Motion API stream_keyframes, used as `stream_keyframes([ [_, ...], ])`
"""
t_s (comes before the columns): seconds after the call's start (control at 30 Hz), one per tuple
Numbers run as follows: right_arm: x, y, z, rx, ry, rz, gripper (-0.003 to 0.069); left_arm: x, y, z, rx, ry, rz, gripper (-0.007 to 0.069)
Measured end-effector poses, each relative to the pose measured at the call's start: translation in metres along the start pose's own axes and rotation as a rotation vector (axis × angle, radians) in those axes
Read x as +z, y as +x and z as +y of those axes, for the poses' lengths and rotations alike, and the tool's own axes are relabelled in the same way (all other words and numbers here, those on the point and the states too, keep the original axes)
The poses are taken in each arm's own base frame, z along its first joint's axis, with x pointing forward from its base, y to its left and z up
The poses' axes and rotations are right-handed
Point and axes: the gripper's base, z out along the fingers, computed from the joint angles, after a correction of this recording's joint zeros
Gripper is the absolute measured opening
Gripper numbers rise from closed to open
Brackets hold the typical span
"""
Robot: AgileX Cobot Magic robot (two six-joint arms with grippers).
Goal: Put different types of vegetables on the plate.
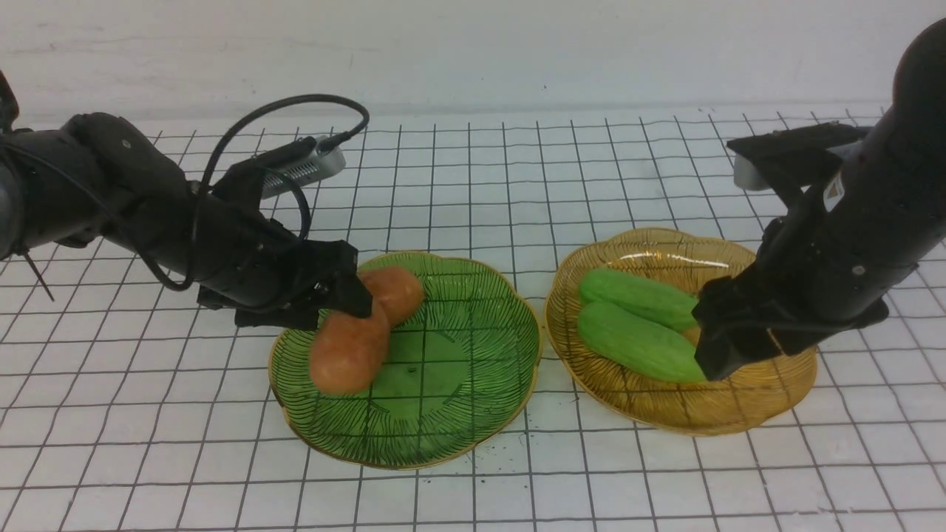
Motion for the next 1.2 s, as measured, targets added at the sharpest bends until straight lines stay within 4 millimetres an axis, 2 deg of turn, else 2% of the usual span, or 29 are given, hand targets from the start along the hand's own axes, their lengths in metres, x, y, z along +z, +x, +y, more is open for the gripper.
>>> stream_keyframes([
  [0.1,0.0,0.0,0.0,-0.006,0.001,0.0,0.0478,0.0,0.0,0.0,0.0,0.0,0.0,0.0608],
  [0.2,-0.002,0.001,-0.001,-0.017,0.009,-0.007,0.0418,-0.001,-0.001,0.0,0.002,0.0,-0.003,0.0647],
  [0.33,-0.026,0.008,0.001,-0.023,0.01,-0.077,0.0281,-0.016,-0.016,-0.005,0.022,0.006,-0.061,0.0629],
  [0.37,-0.038,0.013,0.002,-0.026,0.01,-0.113,0.0239,-0.023,-0.02,-0.007,0.031,0.01,-0.08,0.0606],
  [0.4,-0.04,0.013,0.003,-0.026,0.009,-0.12,0.0232,-0.025,-0.022,-0.008,0.035,0.012,-0.087,0.0602],
  [0.47,-0.069,0.027,0.005,-0.03,0.004,-0.21,0.0153,-0.04,-0.029,-0.015,0.056,0.021,-0.123,0.0535],
  [0.5,-0.074,0.03,0.006,-0.03,0.003,-0.226,0.0136,-0.042,-0.031,-0.016,0.06,0.024,-0.129,0.0514],
  [0.53,-0.096,0.043,0.008,-0.033,-0.002,-0.295,0.0097,-0.046,-0.032,-0.018,0.066,0.029,-0.131,0.0468],
  [0.6,-0.121,0.064,0.01,-0.038,-0.003,-0.38,0.005,-0.048,-0.034,-0.02,0.072,0.033,-0.134,0.0369],
  [0.63,-0.125,0.069,0.01,-0.038,-0.003,-0.396,0.0043,-0.048,-0.034,-0.02,0.072,0.034,-0.131,0.0349],
  [0.7,-0.139,0.091,0.011,-0.042,-0.004,-0.452,0.0013,-0.048,-0.032,-0.02,0.073,0.039,-0.117,0.0265],
  [0.73,-0.145,0.111,0.012,-0.046,-0.003,-0.483,-0.0003,-0.048,-0.031,-0.02,0.075,0.042,-0.107,0.0165],
  [0.77,-0.146,0.126,0.011,-0.05,0.0,-0.5,-0.0009,-0.048,-0.03,-0.021,0.08,0.045,-0.097,0.009],
  [0.87,-0.141,0.15,0.01,-0.052,0.006,-0.582,-0.0013,-0.048,-0.03,-0.021,0.094,0.046,-0.09,0.0019],
  [0.93,-0.13,0.163,0.008,-0.054,0.011,-0.678,-0.0014,-0.048,-0.03,-0.021,0.109,0.045,-0.088,0.0],
  [1.03,-0.105,0.171,0.004,-0.073,0.031,-0.854,-0.0014,-0.048,-0.03,-0.021,0.121,0.045,-0.087,-0.0008],
  [1.17,-0.074,0.171,-0.001,-0.09,0.063,-1.051,-0.0014,-0.048,-0.029,-0.021,0.125,0.045,-0.085,-0.0008],
  [1.2,-0.073,0.171,-0.001,-0.09,0.064,-1.06,-0.0014,-0.048,-0.029,-0.021,0.125,0.046,-0.084,-0.0008],
])
